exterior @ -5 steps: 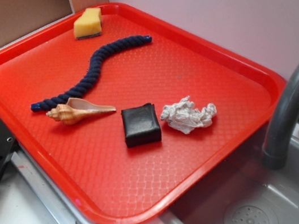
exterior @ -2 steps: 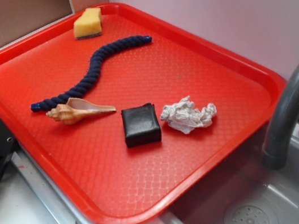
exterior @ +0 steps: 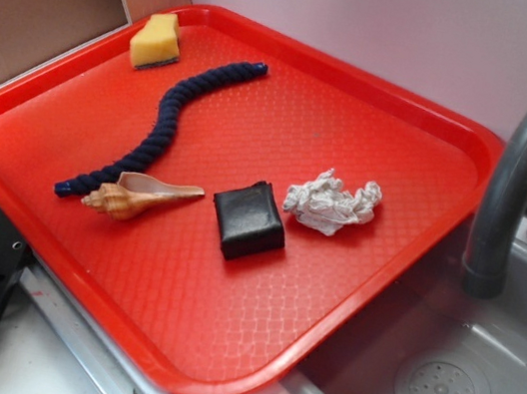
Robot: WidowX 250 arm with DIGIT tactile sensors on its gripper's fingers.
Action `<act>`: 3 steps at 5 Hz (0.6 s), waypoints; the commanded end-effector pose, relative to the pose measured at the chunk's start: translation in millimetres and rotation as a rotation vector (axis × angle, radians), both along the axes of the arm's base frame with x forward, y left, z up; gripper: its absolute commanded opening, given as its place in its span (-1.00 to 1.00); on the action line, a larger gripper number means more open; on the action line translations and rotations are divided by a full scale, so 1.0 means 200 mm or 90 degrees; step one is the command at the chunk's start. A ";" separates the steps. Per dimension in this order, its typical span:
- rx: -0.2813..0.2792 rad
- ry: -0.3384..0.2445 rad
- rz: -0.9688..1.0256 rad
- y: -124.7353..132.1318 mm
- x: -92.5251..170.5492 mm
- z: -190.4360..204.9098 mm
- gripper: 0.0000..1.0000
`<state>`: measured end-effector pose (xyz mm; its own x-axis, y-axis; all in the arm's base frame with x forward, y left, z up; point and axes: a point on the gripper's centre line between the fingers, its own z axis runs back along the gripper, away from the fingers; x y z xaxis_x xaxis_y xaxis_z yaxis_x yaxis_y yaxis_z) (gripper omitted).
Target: Grab the green sponge.
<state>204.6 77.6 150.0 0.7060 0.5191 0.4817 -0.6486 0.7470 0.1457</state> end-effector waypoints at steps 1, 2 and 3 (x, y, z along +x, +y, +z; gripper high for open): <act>0.066 -0.076 0.006 0.25 0.17 -0.09 1.00; 0.017 -0.076 -0.048 0.34 0.24 -0.19 1.00; 0.017 -0.063 -0.042 0.44 0.31 -0.28 1.00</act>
